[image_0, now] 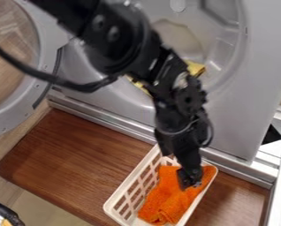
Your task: Take the orange cloth and put it on middle of the table
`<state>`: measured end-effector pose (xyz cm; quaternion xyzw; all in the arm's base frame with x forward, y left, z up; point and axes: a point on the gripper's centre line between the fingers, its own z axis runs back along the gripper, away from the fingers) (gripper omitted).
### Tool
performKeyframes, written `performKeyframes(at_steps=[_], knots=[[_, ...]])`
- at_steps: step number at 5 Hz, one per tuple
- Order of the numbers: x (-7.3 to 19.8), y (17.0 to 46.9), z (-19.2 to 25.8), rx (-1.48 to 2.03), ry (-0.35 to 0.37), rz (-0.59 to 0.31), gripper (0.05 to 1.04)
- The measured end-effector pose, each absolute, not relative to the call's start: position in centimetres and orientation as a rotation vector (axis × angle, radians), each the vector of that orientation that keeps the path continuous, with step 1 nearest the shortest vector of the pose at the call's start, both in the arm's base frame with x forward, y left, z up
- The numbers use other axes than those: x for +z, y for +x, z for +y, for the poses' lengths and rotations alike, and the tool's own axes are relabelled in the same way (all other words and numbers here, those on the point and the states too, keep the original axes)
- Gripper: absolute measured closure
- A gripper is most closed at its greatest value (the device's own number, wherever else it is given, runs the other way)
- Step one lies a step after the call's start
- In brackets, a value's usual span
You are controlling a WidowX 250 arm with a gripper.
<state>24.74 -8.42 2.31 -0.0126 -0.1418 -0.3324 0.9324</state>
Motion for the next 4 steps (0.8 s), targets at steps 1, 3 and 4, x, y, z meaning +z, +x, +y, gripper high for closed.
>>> performKeyframes(at_steps=[1, 3, 4], knots=[[0.9, 24.1, -7.6, -0.641, -0.049, -0.265, 0.083], [-2.4, 24.3, -8.3, -0.640, -0.138, -0.293, 0.083], [-3.2, 24.9, -8.7, -0.638, -0.152, -0.317, 0.118]])
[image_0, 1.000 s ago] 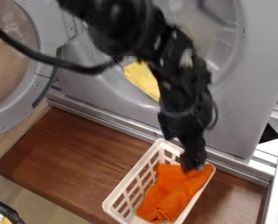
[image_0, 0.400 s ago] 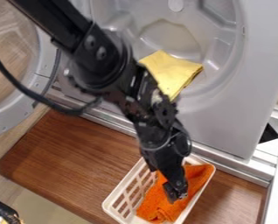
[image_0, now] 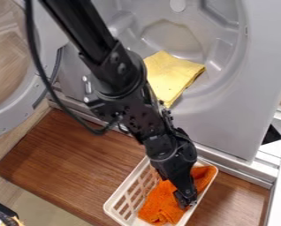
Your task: Take the orange cloth and put it on middle of the table
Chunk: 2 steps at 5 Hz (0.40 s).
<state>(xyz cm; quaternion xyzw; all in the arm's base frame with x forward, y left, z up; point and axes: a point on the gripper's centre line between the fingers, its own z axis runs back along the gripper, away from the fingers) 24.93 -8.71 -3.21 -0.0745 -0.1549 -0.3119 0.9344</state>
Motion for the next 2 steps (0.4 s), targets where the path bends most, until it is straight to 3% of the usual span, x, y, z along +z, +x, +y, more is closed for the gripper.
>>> performKeyframes(at_steps=[2], knots=[[-4.06, 25.03, -9.20, -0.636, -0.110, -0.290, 0.695]])
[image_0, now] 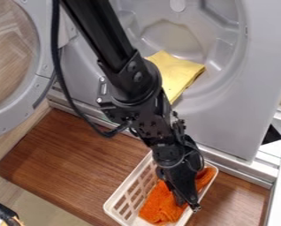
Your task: Take the orange cloth and put it on middle of the table
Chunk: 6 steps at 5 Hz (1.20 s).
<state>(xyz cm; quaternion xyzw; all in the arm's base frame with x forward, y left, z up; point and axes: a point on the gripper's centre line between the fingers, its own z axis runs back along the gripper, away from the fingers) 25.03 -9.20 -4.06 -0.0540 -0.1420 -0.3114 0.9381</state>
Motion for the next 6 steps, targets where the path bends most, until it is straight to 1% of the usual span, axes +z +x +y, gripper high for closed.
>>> performKeyframes(at_steps=[1, 2, 4, 5, 6], knots=[[-4.3, 24.5, -9.5, -0.640, -0.137, -0.334, 0.911], [-4.2, 24.5, -9.4, -0.640, -0.133, -0.329, 1.012], [-0.8, 25.1, -9.7, -0.664, -0.130, -0.416, 1.026], [2.3, 25.3, -9.0, -0.681, -0.118, -0.462, 1.027], [5.3, 25.0, -7.8, -0.679, -0.074, -0.494, 1.027]])
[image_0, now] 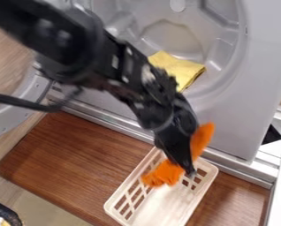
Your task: Take the orange cloth and put it on middle of the table
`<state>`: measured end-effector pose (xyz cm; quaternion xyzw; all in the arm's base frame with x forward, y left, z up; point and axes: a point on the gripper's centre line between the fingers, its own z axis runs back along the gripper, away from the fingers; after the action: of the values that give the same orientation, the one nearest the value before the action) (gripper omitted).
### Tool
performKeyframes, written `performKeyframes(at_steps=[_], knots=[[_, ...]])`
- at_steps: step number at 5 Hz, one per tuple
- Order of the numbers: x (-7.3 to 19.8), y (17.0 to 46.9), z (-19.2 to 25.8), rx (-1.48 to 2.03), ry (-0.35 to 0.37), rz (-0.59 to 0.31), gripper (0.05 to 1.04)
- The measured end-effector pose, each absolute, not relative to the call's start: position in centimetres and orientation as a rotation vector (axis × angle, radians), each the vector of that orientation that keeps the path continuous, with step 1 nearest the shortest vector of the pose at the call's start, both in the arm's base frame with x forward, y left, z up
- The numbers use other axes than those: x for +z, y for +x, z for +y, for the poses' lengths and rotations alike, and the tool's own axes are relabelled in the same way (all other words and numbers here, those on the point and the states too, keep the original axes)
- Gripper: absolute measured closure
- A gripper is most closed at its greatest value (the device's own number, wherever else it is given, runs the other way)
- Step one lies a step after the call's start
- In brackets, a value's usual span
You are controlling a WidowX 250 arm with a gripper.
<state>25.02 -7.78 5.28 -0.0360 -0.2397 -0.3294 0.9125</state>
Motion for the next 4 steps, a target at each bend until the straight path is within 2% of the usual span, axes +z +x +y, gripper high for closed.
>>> performKeyframes(at_steps=[1, 2, 4], knots=[[7.8, 24.0, -5.0, -0.618, -0.018, -0.531, 1.027], [8.9, 23.1, -2.2, -0.538, 0.016, -0.547, 1.027], [6.7, 22.5, 2.0, -0.437, 0.044, -0.487, 1.027]])
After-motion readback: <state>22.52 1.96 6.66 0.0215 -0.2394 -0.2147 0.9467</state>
